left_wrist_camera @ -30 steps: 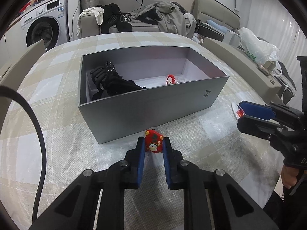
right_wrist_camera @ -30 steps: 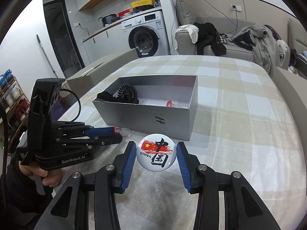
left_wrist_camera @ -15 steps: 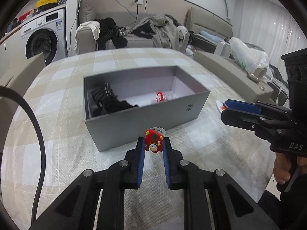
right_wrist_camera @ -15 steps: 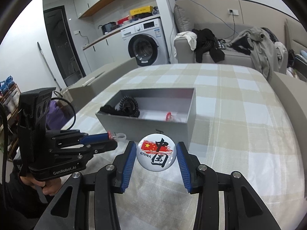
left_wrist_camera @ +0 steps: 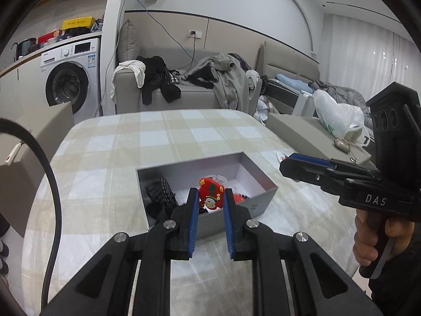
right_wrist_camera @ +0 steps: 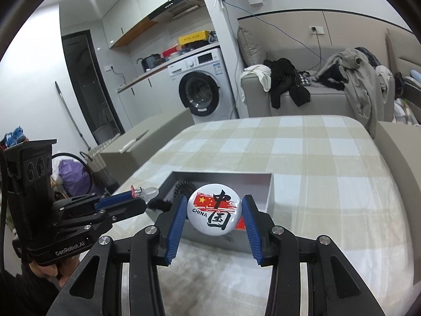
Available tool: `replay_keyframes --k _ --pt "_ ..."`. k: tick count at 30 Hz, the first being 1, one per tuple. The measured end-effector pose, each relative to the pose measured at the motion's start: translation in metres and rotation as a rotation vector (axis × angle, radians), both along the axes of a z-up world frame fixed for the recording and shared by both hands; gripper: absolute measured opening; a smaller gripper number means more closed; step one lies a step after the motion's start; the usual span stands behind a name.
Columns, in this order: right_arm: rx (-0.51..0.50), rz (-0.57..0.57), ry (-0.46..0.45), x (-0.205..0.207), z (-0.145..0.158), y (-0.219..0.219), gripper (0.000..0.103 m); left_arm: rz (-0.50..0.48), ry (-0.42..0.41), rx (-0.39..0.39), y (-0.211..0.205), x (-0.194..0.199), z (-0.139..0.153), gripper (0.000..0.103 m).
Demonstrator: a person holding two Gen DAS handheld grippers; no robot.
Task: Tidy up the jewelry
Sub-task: 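Lower the charm and white badge into the box and open both grippers, then withdraw both grippers from the box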
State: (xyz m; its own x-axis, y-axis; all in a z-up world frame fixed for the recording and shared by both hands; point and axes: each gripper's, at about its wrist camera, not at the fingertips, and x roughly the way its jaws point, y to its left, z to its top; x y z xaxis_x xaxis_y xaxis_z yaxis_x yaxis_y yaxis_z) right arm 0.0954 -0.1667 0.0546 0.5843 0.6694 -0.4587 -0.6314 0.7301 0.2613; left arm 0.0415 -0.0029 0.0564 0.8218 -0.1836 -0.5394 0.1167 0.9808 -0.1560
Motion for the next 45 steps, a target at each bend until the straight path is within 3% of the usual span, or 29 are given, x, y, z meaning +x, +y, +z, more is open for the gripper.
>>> replay_keyframes --k 10,16,35,45 --pt "0.107 0.004 0.155 0.034 -0.021 0.001 0.042 0.059 0.019 -0.056 0.023 0.029 -0.02 0.013" --pt "0.099 0.002 0.187 0.037 -0.033 0.006 0.042 0.06 0.045 -0.035 0.022 0.031 -0.029 0.013" --pt "0.106 -0.029 0.195 0.039 -0.034 0.008 0.044 0.036 0.035 0.023 0.009 0.027 -0.029 0.013" --pt "0.106 -0.028 0.182 0.037 -0.031 0.006 0.054 0.033 0.028 0.03 0.006 0.027 -0.029 0.013"
